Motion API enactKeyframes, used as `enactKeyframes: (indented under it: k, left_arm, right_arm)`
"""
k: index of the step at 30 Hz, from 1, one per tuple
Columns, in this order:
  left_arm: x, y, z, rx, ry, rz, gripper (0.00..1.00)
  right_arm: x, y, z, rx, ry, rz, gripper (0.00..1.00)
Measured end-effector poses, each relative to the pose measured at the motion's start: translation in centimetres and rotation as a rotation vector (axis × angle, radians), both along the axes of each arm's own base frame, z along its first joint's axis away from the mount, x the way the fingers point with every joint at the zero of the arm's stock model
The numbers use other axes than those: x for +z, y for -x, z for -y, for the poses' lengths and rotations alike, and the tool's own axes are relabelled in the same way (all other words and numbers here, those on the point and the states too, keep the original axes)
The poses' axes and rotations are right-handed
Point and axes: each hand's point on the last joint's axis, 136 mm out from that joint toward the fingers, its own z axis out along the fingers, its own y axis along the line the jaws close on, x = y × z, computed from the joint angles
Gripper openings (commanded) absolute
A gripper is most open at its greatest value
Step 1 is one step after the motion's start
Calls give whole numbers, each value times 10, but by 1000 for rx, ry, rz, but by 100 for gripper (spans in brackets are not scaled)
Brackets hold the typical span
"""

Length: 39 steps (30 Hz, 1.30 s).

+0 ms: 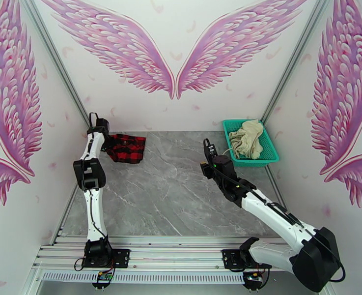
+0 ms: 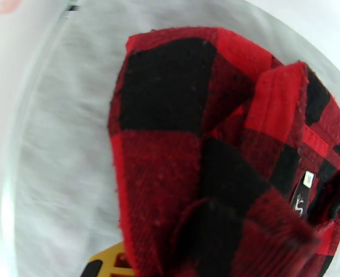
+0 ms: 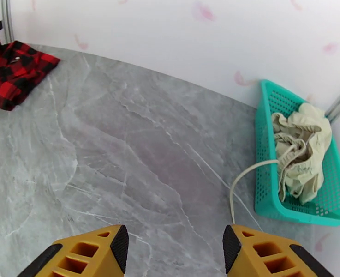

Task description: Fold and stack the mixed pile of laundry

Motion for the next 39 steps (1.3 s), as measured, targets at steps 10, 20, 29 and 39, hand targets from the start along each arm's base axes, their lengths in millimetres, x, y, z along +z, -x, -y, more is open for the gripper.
enactKeyframes:
  k: [10, 20, 29, 39]
  left_arm:
    - [-14, -1, -77, 3, -76, 21, 0]
    - [-14, 3, -101, 20, -126, 13, 72]
    - [71, 30, -97, 89, -156, 65, 74]
    - [104, 58, 67, -88, 82, 159, 26]
  right_arm:
    - [-7, -1, 3, -42, -57, -56, 62]
    - [-7, -2, -8, -19, -126, -88, 70]
    - [-6, 0, -7, -13, -117, -97, 70]
    - [30, -26, 44, -247, -121, -114, 78]
